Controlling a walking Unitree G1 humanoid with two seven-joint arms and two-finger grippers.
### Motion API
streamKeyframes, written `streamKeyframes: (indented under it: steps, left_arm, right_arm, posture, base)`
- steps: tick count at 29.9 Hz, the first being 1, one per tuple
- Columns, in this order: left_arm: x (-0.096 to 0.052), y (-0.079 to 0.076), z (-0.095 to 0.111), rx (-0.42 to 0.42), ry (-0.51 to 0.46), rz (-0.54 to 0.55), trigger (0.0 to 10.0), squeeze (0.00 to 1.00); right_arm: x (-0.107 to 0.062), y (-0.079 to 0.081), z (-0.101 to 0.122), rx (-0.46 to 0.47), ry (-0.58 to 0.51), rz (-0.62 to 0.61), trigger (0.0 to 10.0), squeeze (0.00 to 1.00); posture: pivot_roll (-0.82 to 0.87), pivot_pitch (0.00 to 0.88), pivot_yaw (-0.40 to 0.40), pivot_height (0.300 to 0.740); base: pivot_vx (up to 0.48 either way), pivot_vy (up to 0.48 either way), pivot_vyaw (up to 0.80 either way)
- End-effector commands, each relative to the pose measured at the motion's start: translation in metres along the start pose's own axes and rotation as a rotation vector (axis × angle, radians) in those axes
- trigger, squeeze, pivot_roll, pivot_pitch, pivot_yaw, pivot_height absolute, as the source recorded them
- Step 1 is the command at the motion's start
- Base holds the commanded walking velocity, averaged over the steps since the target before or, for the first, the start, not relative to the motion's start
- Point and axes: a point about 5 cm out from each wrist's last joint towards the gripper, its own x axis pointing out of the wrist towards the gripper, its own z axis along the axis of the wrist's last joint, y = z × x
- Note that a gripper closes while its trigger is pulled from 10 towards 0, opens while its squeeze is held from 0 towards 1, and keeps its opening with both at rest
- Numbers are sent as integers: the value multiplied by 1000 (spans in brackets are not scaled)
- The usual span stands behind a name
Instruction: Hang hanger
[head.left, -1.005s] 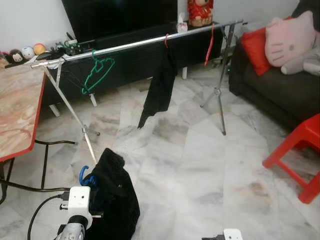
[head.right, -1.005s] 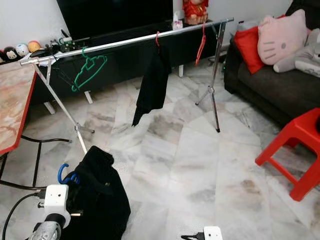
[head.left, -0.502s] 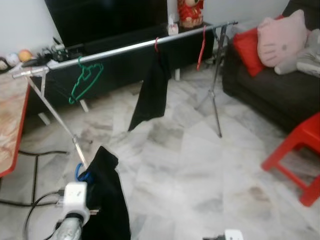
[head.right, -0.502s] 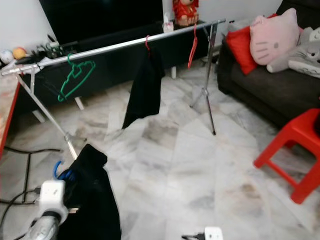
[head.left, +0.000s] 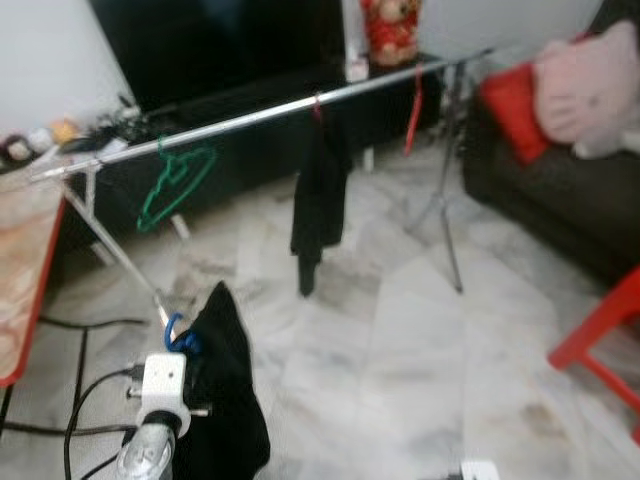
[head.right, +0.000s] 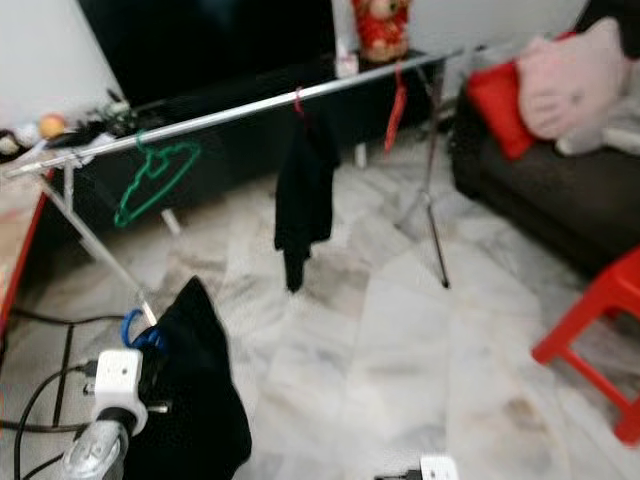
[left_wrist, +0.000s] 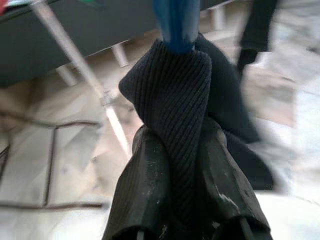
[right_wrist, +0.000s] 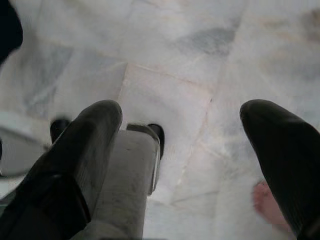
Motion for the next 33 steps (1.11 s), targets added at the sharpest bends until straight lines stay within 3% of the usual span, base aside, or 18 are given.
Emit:
streamKeyframes:
  steps: [1,33]
  left_arm:
    - [0,13,1,9,-4,47,10000,0]
    - [5,14,10,21,-29,35,10000,0]
  right_arm:
    - [-2,17,-13,-7,53,64,10000,0]
    - [-2,20,-12,-26,48,104,10000,0]
  posture:
    - [-161,0,103,740]
    - [-160,0,114,740]
  base:
    - [304,0,0]
    - [307,0,0]
